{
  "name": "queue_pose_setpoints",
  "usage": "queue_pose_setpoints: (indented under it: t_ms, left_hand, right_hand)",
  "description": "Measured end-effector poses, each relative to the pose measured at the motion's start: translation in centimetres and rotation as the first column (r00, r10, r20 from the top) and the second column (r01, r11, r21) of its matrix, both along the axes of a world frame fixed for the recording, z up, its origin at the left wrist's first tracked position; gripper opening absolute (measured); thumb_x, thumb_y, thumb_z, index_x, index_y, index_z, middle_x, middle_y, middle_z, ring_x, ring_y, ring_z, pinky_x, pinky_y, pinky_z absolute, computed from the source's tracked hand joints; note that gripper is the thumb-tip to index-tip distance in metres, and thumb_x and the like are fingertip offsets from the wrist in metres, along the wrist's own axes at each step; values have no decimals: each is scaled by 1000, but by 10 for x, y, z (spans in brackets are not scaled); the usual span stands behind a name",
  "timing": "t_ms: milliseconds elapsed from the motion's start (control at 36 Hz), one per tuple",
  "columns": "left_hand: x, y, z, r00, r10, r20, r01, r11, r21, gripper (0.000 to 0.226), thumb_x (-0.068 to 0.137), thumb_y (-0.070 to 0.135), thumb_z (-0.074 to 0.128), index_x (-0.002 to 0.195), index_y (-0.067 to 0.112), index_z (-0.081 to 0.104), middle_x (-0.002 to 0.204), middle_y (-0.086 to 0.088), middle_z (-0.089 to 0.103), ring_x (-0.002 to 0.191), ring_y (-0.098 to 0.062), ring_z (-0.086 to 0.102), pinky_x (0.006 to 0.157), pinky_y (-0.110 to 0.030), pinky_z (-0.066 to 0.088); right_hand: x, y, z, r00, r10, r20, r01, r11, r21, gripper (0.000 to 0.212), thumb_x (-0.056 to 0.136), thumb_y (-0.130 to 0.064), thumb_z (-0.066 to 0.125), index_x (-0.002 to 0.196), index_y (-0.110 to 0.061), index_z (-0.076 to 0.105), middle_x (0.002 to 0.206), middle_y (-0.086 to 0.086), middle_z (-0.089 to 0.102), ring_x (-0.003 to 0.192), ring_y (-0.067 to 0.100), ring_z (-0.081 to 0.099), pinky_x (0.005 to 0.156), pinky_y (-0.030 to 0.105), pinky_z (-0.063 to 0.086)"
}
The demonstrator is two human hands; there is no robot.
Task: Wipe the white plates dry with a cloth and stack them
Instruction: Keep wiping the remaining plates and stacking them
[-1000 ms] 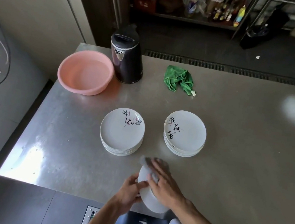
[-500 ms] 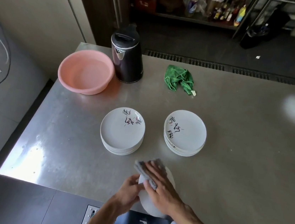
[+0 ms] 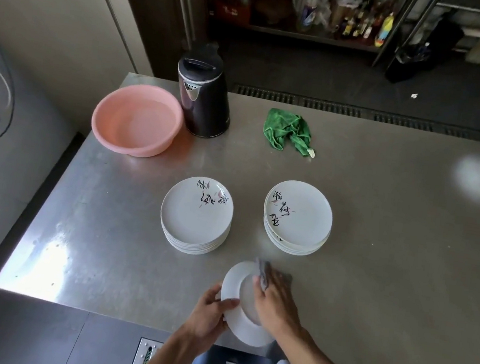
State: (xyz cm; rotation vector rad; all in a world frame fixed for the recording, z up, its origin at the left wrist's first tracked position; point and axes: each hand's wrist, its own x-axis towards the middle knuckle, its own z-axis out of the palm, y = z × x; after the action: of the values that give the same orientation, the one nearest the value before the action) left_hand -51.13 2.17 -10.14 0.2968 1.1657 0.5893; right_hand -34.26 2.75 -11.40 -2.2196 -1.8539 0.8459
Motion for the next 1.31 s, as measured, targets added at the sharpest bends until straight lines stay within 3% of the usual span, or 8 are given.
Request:
queue_pose_setpoints:
  t_ms: [250,389,528,778,889,972,1167,1306]
  left_hand:
    - [-3,12,10,993,-110,50,108,993,38,41,89,5,64,127,-11,59,126,-40,60,106,-43,62,103,-59,47]
    - [-4,13,7,988,-150,-20,151,988,45,30,98,-5,54,127,-7,58,118,-29,68,99,-34,65,93,-49,53]
    - [-9,16,13,990,-143,-17,143,990,21,49,83,5,72,131,4,63,116,-25,69,98,-35,66,98,-54,52]
    - [0,17,18,959,-280,-39,282,957,74,26,93,7,67,117,-2,69,110,-22,73,92,-27,71,79,-38,59]
    - [-1,17,18,980,-198,-22,199,980,13,47,76,14,71,121,4,70,106,-19,72,89,-27,67,77,-36,57]
    - [-4,23,14,994,-106,-31,105,994,-14,51,75,12,71,125,2,66,103,-20,70,90,-29,65,77,-39,56]
    - [-5,44,18,999,-49,24,49,999,2,35,96,-2,49,129,-12,56,101,-24,68,89,-30,65,73,-37,59]
    - [3,49,20,996,15,85,-9,998,-70,40,106,33,51,123,-1,64,110,-19,73,92,-24,72,73,-32,63]
  right_hand:
    - [-16,-10,14,888,212,-409,-134,968,211,50,106,-40,34,152,-44,17,159,-25,18,151,3,12,123,24,9]
    - [-16,-7,7,876,420,-239,-359,897,260,51,107,-45,28,155,-27,32,163,-8,25,153,10,12,125,34,10]
    - [7,2,0,995,-46,-94,44,999,-13,54,106,-39,29,158,-24,24,154,4,40,141,20,34,121,34,20]
    - [-11,-9,11,882,407,-237,-351,904,245,51,107,-46,25,154,-28,34,163,-11,22,153,9,9,124,30,5]
    - [6,-4,3,977,8,-211,5,998,61,52,106,-40,29,157,-33,23,158,-6,34,145,14,30,115,15,12]
    - [17,-15,-4,982,-27,-187,11,996,-83,60,107,-43,30,160,-21,12,167,2,14,154,20,9,116,15,-11]
    - [12,-40,18,920,358,-156,-322,921,218,85,93,-69,47,158,-19,24,164,-5,22,153,11,12,125,36,12]
    - [14,-18,36,972,192,-133,-94,842,531,32,101,-22,44,124,-17,66,108,-3,70,95,17,66,84,28,53]
